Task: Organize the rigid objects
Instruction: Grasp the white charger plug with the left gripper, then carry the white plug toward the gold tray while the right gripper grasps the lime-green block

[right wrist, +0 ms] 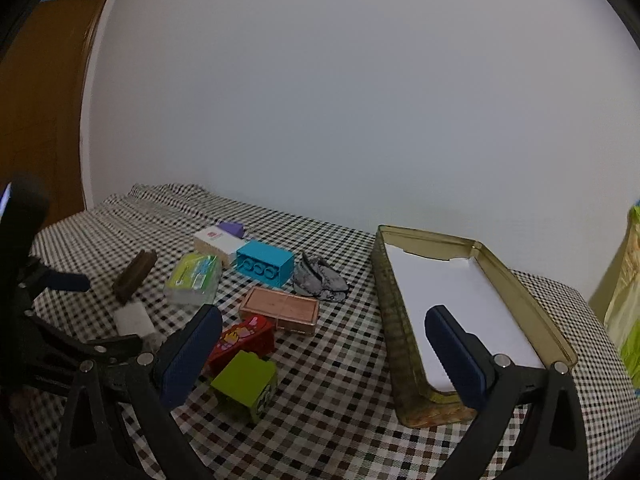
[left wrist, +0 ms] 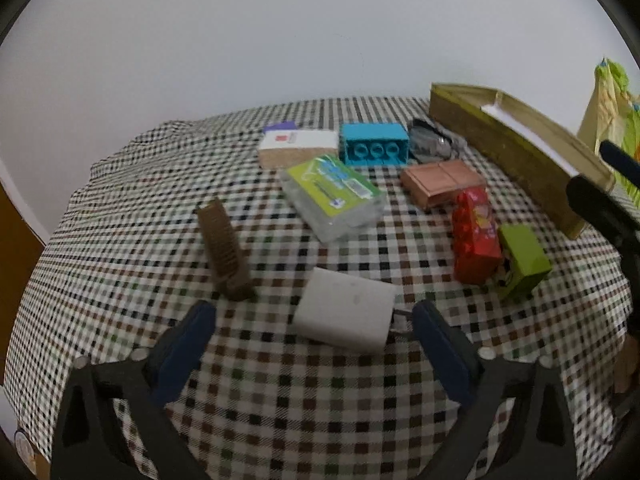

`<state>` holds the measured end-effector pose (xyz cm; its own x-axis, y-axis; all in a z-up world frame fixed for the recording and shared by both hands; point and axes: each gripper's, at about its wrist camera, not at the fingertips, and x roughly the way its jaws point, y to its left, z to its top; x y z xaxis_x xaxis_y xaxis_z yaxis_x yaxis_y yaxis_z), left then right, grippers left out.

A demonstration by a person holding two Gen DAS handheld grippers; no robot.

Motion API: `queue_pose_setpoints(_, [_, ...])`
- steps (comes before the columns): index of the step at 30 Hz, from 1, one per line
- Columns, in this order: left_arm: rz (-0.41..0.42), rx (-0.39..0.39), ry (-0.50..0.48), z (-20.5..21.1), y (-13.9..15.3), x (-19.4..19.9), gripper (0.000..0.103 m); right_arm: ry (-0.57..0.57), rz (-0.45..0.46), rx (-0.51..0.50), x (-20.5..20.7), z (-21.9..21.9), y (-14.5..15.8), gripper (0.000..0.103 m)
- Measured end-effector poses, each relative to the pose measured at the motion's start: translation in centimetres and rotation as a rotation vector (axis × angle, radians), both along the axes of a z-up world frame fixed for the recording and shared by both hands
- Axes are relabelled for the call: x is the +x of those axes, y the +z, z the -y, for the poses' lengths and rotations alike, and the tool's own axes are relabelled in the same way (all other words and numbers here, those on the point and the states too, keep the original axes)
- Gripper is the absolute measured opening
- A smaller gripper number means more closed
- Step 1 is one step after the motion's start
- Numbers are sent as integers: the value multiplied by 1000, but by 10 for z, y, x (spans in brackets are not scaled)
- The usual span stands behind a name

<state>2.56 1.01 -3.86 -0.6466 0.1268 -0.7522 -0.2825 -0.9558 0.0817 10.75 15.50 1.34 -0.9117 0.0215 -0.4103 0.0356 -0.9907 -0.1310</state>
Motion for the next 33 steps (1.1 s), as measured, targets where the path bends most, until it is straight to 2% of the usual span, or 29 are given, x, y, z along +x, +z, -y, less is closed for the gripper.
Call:
queue_pose_setpoints(4, [70,77,-8,2,-3,-11,90,36,31,-63,-2,-7,1,103])
queue_pose_setpoints(8, [90,130,-23,4,-12,-10,84,83,65,-82,-2,-11,-3,103])
queue_pose_setpoints(10, [82,144,-32,5,-11,-8,72,114,87,-91,-1,-11,-6,103])
queue_pose_setpoints(11, [81,156,-40,6,-10,-8,61,123,94,-94,-2,-11,-6,103])
queue_pose_setpoints(12, [82,168,-47,7,-10,-9,58,128,101,-96,-1,-11,-7,103])
queue_pose_setpoints(18, [90,188,-59,12,-7,-5,57,137,135,-108,-7,-16,-13,103])
queue_pose_setpoints(23, [93,240,-62,20,-5,-7,57,181,194,-155,-14,-21,-17,103])
queue_pose_setpoints(33, [-2,251,-37,47,18,4,57,269,314,-178,-27,-4,-30,103])
